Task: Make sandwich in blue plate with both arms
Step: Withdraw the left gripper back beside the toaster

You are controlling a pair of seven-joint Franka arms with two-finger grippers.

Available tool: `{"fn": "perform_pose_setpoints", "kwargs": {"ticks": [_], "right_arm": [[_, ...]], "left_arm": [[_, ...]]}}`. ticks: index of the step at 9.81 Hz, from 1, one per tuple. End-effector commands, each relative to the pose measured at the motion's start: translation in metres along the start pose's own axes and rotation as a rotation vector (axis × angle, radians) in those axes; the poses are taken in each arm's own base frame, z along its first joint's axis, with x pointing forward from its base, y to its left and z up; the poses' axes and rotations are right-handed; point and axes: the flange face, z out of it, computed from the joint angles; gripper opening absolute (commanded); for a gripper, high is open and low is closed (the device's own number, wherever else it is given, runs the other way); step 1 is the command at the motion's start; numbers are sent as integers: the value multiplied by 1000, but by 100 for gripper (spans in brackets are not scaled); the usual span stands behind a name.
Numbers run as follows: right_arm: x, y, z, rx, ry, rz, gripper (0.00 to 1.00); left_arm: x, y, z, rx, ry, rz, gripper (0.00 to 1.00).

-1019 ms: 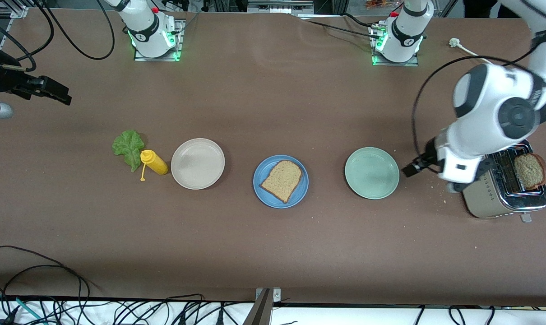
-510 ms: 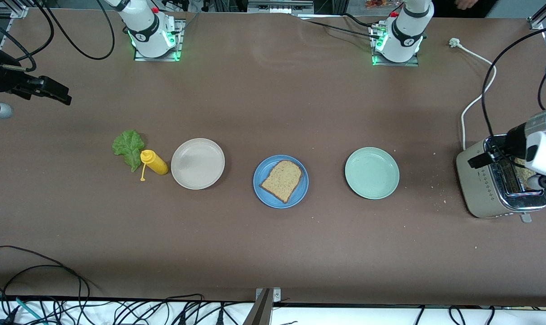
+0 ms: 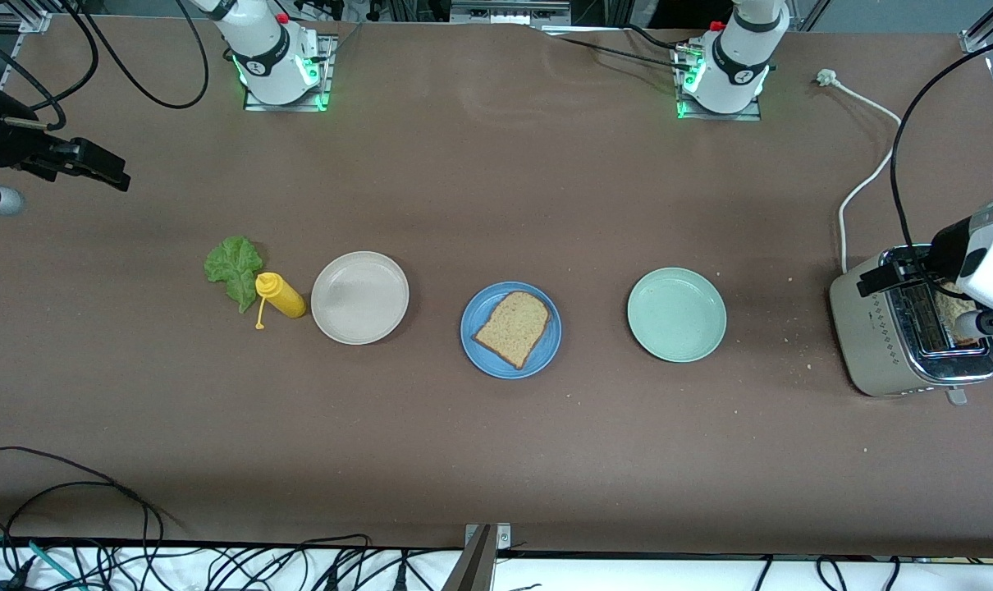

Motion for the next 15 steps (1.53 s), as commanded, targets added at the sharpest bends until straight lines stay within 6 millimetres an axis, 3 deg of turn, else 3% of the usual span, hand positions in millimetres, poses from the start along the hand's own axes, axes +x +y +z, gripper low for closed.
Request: {"fn": "perform_pose_setpoints", "kwargs": {"ticks": [1,5,13,15], "right_arm": [[-2,0,-5,-5,-2,8,100],[-2,0,-5,-5,-2,6,100],[-4,-4,-6,-1,-2,1,100],[-5,-6,6,-8,-57,12,100]], "left_arm": [[-2,-13,-24,12,11,73,100],[-3,-13,-25,9,9,130,100],[-10,13,-58,-20,66,172,100],[-10,13,-57,-20,63,171,100]]}}
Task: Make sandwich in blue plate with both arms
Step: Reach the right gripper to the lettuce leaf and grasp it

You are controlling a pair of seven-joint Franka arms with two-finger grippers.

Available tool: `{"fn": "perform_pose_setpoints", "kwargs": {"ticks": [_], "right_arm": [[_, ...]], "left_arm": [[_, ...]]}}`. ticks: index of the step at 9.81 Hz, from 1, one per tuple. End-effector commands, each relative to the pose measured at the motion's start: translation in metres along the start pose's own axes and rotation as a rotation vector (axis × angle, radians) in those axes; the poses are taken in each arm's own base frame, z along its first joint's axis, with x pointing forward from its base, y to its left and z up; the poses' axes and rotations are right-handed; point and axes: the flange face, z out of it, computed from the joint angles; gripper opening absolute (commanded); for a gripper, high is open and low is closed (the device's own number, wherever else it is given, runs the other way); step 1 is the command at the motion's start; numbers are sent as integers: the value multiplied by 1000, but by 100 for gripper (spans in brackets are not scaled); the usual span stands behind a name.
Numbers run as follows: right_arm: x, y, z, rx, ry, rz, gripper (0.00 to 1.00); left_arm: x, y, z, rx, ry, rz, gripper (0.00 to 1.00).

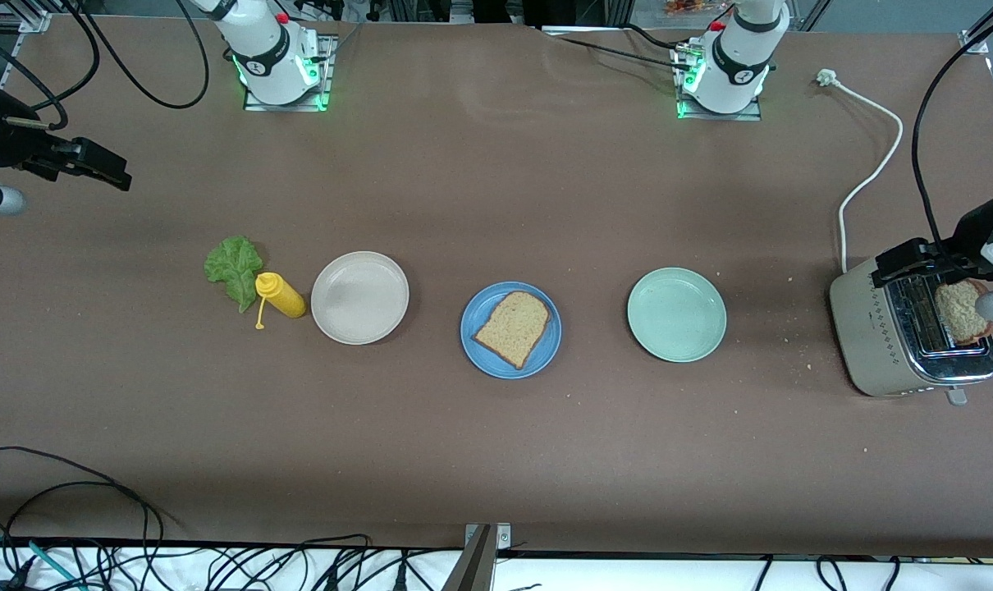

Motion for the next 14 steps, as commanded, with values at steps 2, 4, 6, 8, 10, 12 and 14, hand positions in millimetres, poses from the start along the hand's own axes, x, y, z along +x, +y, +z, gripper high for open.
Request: {"fn": "perform_pose_setpoints", "kwargs": {"ticks": [2,4,6,8,10,12,14], "right_arm": [[3,-15,20,-31,-76,-2,100],[25,-10,58,-43,-151,3,100],[39,14,101,-37,-184,0,100],[43,29,170,-36,-194,12,100],[36,39,247,-30,-195,2,100],[26,39,316,-27,-176,-2,100],[20,44,368,-25,-141,7,100]], "left_arm": [[-4,2,-8,-4,-7,23,100],[-4,8,-8,-5,-6,34,100],[-4,8,-9,-7,-5,34,100],[-4,8,-9,-7,-5,34,100],[-4,7,-9,-6,-5,34,100],[-4,7,-9,-6,-5,34,100],[-4,7,-9,-6,-5,34,100]]}}
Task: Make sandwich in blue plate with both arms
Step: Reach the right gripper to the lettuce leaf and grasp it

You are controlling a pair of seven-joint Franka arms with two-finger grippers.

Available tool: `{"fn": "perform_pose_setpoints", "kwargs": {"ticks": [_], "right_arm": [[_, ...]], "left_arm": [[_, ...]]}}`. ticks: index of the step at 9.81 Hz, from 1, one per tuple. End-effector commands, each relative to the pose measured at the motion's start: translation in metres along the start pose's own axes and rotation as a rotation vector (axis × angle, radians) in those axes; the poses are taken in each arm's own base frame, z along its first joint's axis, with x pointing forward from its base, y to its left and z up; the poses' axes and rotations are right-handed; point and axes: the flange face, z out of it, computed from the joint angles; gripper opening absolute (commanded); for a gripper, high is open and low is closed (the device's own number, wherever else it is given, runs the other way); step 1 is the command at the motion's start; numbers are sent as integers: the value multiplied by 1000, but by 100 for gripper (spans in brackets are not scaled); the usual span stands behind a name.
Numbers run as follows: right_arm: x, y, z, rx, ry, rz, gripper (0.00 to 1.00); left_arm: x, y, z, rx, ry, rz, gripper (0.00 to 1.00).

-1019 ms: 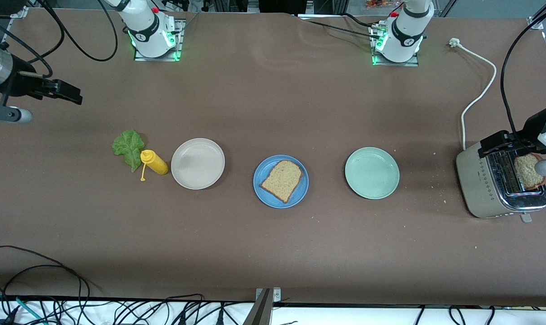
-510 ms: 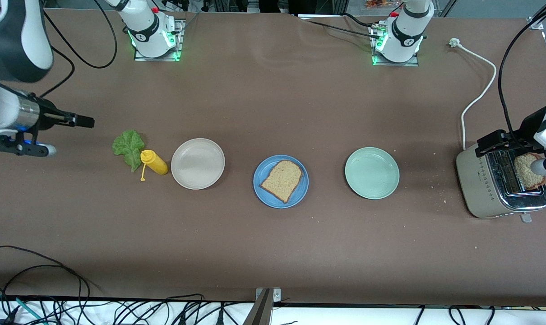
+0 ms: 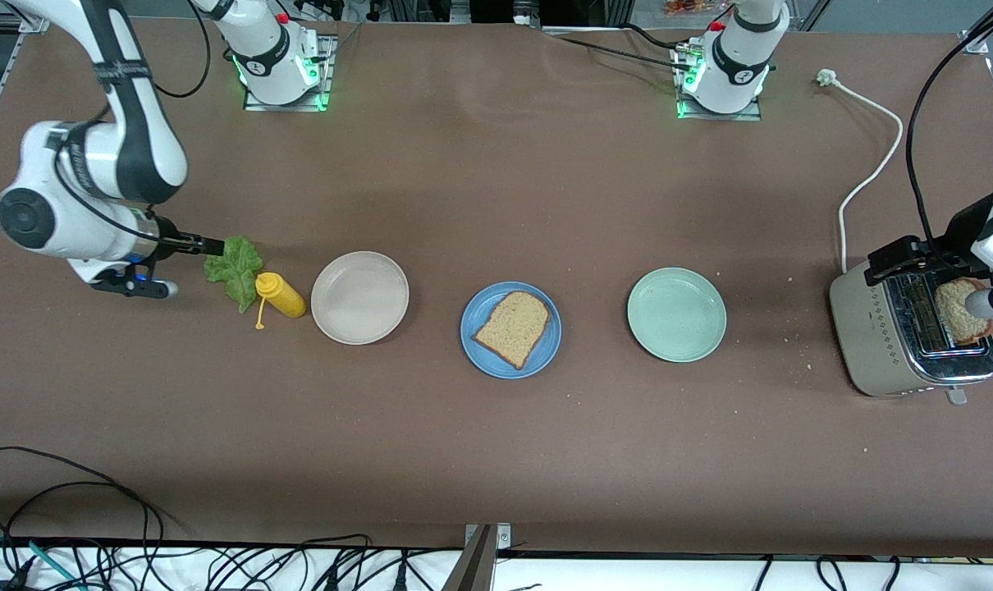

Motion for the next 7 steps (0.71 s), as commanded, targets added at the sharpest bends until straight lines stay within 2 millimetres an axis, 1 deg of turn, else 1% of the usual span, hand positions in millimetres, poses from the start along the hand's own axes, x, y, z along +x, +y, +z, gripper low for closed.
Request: {"fn": "perform_pose_setpoints", "kwargs": {"ticks": [1,2,3,5,6,7], "right_arm": [[2,9,65,-10,25,-5,100],[10,13,82,-12,34,-6,100],[15,16,103,-17,26,-9,100],[18,25,118,-11,8,10,100],[21,30,131,-4,-14,27,100],[22,32,137,-2,-20,34,100]], "left_arm": [[-3,-1,-8,-4,-4,19,100],[-3,-2,-8,-2,-4,17,100],[-3,-2,-8,-2,-4,17,100],[-3,-1,-8,-4,-4,19,100],[-3,-1,-8,-4,-4,19,100],[-3,-1,-8,-4,-4,19,100]]}}
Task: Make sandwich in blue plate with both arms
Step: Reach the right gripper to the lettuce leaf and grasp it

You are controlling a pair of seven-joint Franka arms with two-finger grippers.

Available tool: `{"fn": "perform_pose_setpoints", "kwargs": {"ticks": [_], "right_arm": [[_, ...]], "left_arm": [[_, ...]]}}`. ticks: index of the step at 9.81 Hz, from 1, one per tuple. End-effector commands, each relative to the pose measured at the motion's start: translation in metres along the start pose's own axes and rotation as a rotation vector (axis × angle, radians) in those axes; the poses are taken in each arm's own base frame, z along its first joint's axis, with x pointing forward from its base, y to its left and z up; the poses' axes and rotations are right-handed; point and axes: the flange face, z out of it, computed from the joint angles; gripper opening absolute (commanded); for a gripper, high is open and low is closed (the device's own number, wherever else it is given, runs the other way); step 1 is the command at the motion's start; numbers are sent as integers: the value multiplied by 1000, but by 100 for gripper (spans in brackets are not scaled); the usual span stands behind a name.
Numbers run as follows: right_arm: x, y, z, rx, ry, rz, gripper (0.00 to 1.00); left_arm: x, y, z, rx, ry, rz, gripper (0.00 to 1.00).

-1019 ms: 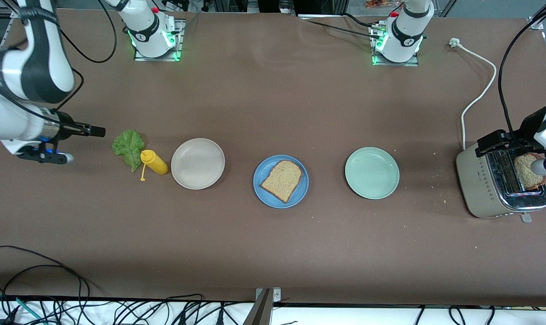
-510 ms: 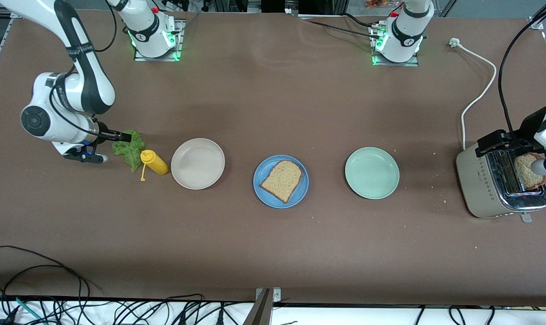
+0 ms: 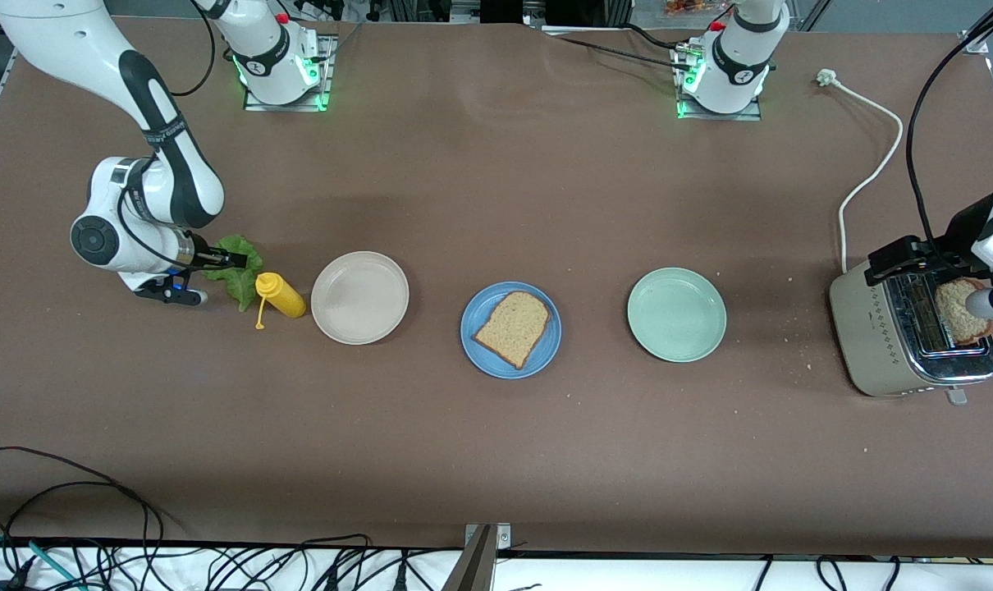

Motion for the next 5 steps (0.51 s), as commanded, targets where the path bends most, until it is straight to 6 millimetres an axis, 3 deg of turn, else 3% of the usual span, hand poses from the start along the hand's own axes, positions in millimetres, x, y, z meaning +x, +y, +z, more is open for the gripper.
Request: {"fn": "perform_pose_setpoints", "kwargs": {"ticks": [1,2,4,5], "right_arm": [[8,11,15,17,-9,18,100],[7,10,18,18,-15,17,90],[9,6,15,18,-12,16,46],[18,6,1,20,0,14,29]], "left_arm": [[-3,-1,-8,-4,-4,19,100],[-3,-1,-8,-4,-4,19,100],[-3,-1,-8,-4,-4,19,100],[-3,-2,-8,-4,-4,17,100]]}}
